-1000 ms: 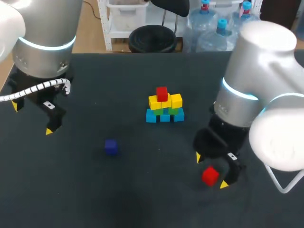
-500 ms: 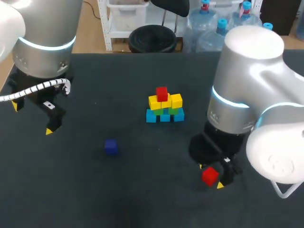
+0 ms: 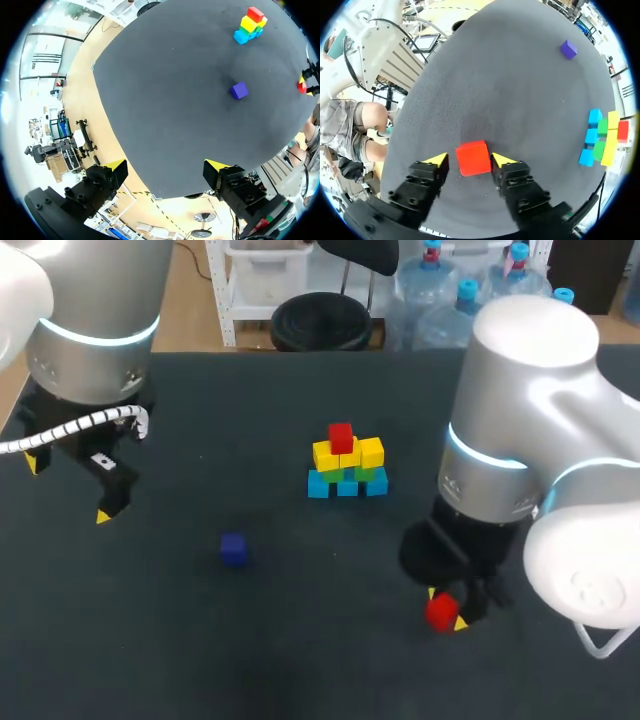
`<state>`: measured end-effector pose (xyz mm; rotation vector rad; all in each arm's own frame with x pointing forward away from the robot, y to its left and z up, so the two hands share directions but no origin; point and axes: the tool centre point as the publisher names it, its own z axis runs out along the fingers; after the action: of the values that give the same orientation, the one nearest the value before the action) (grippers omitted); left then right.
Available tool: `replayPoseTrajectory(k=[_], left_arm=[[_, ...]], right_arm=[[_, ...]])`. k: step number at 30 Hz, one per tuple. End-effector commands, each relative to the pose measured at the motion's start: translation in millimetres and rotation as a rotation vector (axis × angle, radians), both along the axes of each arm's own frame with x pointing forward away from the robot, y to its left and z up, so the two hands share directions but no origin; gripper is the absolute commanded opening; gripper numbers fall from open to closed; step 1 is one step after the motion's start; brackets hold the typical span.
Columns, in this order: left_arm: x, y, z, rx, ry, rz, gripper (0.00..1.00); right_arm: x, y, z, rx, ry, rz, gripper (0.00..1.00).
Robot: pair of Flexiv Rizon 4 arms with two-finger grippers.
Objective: Place the blue cubes, place green cubes on the blue cubes, place the yellow cubes on the green cubes, then place the red cubes on the yellow cubes, and place purple cube on the red cubes.
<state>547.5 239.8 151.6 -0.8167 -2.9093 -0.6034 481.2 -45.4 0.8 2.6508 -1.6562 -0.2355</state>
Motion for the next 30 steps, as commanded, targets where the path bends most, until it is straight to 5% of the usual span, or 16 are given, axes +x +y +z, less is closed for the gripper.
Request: replayPoseTrajectory(k=[1,4,6,7,8,20,24,30], left_arm=[[0.6,0.5,-0.1,0.0,0.001,-0.002,1.0],[0.6,0.5,-0.1,0.0,0.001,-0.002,1.0],[0.6,0.5,-0.1,0.0,0.001,-0.002,1.0],[0.6,0.5,-0.1,0.0,0.001,-0.002,1.0],[0.6,0.5,-0.1,0.0,0.001,-0.002,1.0],[0.6,0.5,-0.1,0.0,0.001,-0.002,1.0],[0.6,0.5,-0.1,0.0,0.001,-0.002,1.0],[0.6,0.5,-0.1,0.0,0.001,-0.002,1.0]], right_arm=[[-0.1,-2.3,-1.5,0.003,-0.011,-0.007,0.39],[0.4,-2.5,-1.6,0.004,-0.013,-0.01,0.39],[0.7,-2.2,-1.7,0.004,-0.011,-0.01,0.48],[0.9,-2.0,-1.9,0.003,-0.01,-0.009,0.92],[1.0,-1.7,-2.0,0.002,-0.01,-0.008,1.0],[2.0,3.8,-2.5,-0.01,-0.008,0.011,1.0],[2.4,6.2,-1.9,-0.019,-0.012,0.018,0.49],[3.0,7.5,-1.7,-0.023,-0.016,0.019,0.38]])
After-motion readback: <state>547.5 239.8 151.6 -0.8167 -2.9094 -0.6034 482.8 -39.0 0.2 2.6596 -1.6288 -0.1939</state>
